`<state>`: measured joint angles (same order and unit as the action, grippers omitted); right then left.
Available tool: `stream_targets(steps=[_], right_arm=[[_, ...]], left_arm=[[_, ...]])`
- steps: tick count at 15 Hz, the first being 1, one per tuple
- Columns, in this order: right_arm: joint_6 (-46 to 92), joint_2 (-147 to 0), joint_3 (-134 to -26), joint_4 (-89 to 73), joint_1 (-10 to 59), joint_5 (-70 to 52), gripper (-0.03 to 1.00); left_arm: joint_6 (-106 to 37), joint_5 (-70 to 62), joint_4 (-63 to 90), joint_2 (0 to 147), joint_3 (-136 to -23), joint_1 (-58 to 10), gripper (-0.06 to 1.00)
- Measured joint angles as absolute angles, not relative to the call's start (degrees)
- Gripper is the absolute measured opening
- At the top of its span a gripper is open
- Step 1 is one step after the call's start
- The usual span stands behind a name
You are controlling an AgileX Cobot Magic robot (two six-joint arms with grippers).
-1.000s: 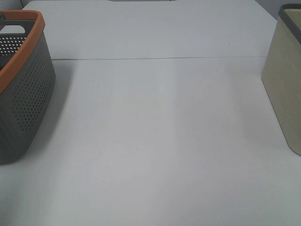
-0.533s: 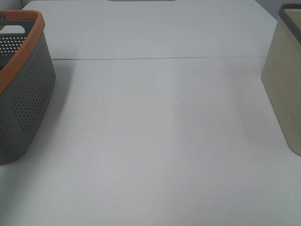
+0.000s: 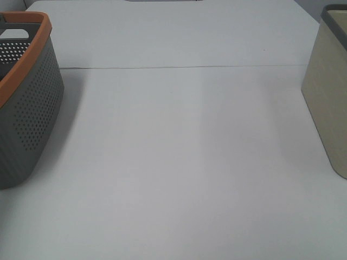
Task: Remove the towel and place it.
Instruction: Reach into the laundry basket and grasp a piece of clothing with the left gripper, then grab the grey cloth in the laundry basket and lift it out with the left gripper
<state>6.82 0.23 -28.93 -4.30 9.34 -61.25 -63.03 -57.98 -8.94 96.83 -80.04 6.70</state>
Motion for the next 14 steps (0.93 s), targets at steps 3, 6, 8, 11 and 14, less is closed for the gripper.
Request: stream_targets(steps=[3,6,8,11,14], right_arm=[[6.82,0.23,-28.93,-4.3,9.34,-61.25,0.75],[6.82,0.23,-28.93,-4.3,9.34,-61.25,0.75],[6.82,0.23,-28.93,-4.3,9.34,-61.25,0.75],[6.82,0.23,-28.93,-4.3,9.34,-61.25,0.75],[6.82,0.23,-28.93,-4.3,9.34,-61.25,0.75]], left_arm=[[-63.88,-53.63,-9.68,103.59,-81.13,6.36,0.98],[-64.46,-53.86,-9.85,108.23,-84.86,5.61,0.96],[-64.69,-54.72,-9.8,110.52,-85.94,4.76,0.89],[-64.74,-55.35,-9.8,112.01,-85.94,4.7,0.82],[-64.74,-56.78,-9.8,112.19,-86.0,4.7,0.6]])
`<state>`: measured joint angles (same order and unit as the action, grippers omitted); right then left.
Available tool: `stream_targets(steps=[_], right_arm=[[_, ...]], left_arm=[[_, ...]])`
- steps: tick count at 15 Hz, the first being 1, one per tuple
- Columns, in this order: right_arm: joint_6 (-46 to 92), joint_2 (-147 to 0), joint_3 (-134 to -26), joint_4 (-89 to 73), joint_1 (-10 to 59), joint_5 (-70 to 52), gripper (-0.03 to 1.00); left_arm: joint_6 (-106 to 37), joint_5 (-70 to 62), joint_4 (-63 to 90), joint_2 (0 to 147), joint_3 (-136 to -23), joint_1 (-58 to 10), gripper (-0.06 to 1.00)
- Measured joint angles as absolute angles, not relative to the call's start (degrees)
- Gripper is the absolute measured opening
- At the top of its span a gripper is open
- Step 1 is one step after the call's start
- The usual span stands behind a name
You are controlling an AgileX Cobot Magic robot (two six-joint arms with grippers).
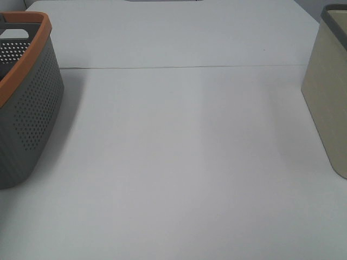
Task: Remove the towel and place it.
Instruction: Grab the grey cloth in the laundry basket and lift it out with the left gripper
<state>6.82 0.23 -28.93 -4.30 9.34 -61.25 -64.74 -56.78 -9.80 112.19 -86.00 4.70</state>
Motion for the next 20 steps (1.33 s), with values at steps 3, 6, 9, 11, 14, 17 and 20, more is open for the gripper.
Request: stream_targets(steps=[3,6,9,11,14,17,20], right_arm=[[6.82,0.23,-28.93,-4.3,9.34,-61.25,0.75],[6.82,0.23,-28.93,-4.3,9.34,-61.25,0.75],[6.82,0.23,-28.93,-4.3,9.34,-61.25,0.75],[6.82,0.23,-28.93,-4.3,9.34,-61.25,0.75],[6.82,0.23,-28.93,-4.3,9.34,-61.25,0.75],[6.82,0.23,-28.93,-4.3,9.34,-61.25,0.75],[6.82,0.23,-28.93,-4.3,9.34,-61.25,0.75]], left_arm=[[-64.74,-56.78,-9.85,112.41,-86.0,4.7,0.34],[-62.28,-56.84,-9.85,112.41,-86.0,4.7,0.3],[-58.9,-56.84,-9.97,112.47,-86.0,4.7,0.3],[-58.73,-56.84,-9.97,112.47,-86.0,4.7,0.29],[-59.47,-56.84,-10.08,112.53,-86.0,4.7,0.19],[-59.87,-59.01,-11.29,112.53,-86.0,4.7,0.0],[-57.41,-59.76,-11.29,112.36,-86.0,4.7,0.0]])
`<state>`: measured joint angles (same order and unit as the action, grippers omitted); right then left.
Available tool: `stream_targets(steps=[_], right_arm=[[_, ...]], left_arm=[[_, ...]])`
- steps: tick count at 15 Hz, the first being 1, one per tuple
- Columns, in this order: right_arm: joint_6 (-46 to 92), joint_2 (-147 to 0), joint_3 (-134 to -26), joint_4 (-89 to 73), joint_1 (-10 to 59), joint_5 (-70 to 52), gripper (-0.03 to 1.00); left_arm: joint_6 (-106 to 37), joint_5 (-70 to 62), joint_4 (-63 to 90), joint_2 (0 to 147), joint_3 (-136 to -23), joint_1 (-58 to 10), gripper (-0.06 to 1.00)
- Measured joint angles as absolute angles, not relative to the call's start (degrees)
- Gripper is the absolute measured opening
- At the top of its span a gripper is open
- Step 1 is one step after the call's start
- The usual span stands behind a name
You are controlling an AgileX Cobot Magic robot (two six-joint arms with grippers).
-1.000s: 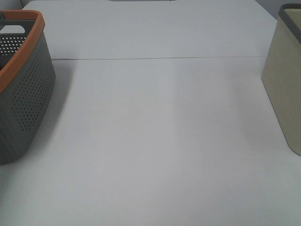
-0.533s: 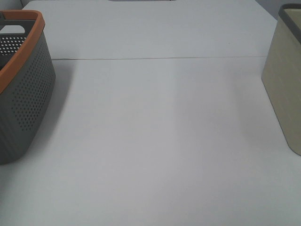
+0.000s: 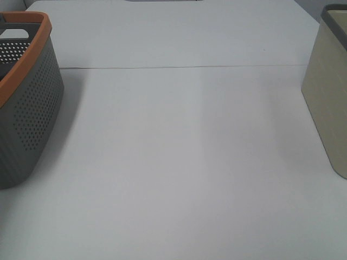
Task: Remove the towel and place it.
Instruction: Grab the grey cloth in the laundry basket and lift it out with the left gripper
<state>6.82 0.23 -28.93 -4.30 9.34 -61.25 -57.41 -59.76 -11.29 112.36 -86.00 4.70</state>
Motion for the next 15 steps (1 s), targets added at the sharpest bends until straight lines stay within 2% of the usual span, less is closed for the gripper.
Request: stream_targets(steps=[4,15], right_arm=[[6.82,0.23,-28.93,-4.3,9.34,-61.25,0.75],[6.82,0.23,-28.93,-4.3,9.34,-61.25,0.75]], left_arm=[[-48.24,-59.93,-8.77,106.0,-86.75,4.7,0.0],[-46.93,-66.23,3.9,87.89,-86.86,4.76,0.0]])
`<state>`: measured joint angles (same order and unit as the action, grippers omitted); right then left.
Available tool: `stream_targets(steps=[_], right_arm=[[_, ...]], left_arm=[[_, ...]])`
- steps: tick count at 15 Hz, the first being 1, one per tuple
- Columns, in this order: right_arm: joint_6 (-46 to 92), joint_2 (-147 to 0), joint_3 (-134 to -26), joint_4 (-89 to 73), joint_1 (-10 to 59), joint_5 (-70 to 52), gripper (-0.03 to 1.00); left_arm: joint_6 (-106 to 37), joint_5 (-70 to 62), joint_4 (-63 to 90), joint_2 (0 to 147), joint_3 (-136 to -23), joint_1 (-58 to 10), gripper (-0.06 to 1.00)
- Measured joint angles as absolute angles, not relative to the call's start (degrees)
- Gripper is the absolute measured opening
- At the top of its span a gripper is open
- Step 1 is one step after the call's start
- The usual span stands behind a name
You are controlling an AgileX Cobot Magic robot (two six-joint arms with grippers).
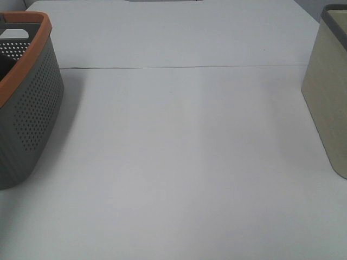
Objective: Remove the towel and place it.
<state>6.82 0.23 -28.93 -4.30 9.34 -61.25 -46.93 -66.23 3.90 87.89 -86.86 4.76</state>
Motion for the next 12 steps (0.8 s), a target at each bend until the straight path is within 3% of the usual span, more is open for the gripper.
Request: stream_targets(steps=[5,12], right_arm=[[6.82,0.23,-28.93,-4.3,9.34,-61.25,0.75],[6.82,0.23,-28.93,-4.93,9.34,-61.25,0.75]], left_arm=[[-45.66,-61.99,12.43,87.09,-86.86,4.76,0.0],[-46.52,-68.47,12.66,85.49,-87.78,4.76,0.0]])
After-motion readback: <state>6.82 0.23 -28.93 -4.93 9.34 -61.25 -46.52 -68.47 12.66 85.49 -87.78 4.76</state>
